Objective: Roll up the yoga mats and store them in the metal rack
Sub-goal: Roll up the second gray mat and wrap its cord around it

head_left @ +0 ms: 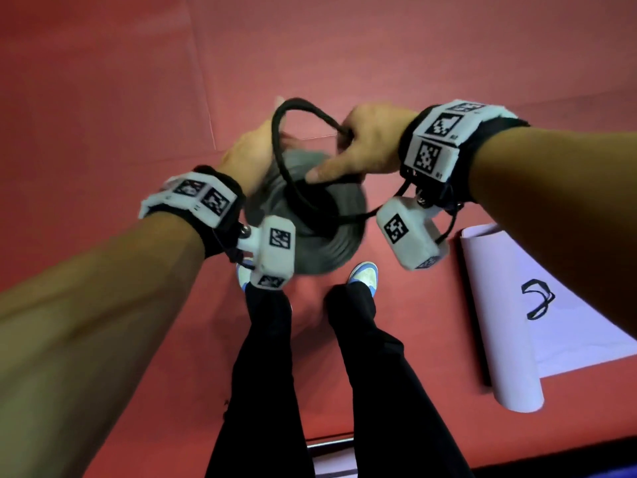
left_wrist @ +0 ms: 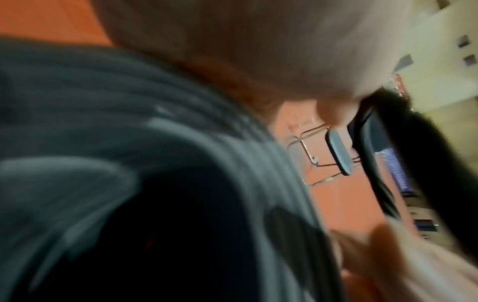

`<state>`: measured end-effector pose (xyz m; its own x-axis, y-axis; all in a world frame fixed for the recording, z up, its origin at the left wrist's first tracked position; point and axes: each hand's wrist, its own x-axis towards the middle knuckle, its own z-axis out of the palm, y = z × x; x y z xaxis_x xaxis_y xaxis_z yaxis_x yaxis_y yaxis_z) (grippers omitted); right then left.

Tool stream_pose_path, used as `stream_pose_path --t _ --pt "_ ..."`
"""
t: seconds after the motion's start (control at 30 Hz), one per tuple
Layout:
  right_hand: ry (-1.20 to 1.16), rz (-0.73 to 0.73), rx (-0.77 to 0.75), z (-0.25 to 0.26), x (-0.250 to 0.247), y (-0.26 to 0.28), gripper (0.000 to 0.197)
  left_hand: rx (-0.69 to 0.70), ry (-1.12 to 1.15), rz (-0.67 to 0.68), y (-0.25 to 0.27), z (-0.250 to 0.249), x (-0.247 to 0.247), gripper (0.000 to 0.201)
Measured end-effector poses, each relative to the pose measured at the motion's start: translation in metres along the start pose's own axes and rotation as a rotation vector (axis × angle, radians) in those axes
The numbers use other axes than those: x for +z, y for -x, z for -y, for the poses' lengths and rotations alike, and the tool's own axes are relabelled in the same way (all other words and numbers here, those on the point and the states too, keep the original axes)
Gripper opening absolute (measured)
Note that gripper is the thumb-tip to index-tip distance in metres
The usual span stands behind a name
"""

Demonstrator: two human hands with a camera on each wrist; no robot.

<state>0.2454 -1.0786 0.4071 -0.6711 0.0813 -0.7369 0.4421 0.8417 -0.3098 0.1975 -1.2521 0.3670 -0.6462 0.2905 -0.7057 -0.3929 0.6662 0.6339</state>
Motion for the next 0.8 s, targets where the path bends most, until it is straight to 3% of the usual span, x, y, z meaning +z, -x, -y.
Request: stream_pose_path --t 0.07,0.17,0.33,0.47,0.63,0.8 --pt "-0.195 0.106 -0.024 0.002 0.011 -0.006 0.046 -0.196 -0.167 0.144 0.002 0.004 -0.013 0.060" --pt "-0.383 -0.113 0.073 -0.009 0.028 -0.021 0.028 -0.355 -0.491 0.315 0.001 0.023 -0.025 0.058" --pt "-0.713 -0.136 0.338 -0.022 0.062 -0.038 0.024 -0.284 -0.353 0.167 -0.017 0.059 -0.015 0.039" --pt "-0.825 -0.201 0.413 -0.047 0.102 -0.056 0.024 -0.269 -0.600 0.258 -0.035 0.094 0.015 0.045" --pt "-0.830 -0.126 0.444 -0.082 0.174 -0.088 0.014 -0.303 -0.857 0.453 -0.075 0.161 0.084 0.097" --pt "-0.755 -0.101 0.417 -0.096 0.237 -0.153 0.025 -0.455 -0.755 0.277 -0.153 0.226 0.117 0.131"
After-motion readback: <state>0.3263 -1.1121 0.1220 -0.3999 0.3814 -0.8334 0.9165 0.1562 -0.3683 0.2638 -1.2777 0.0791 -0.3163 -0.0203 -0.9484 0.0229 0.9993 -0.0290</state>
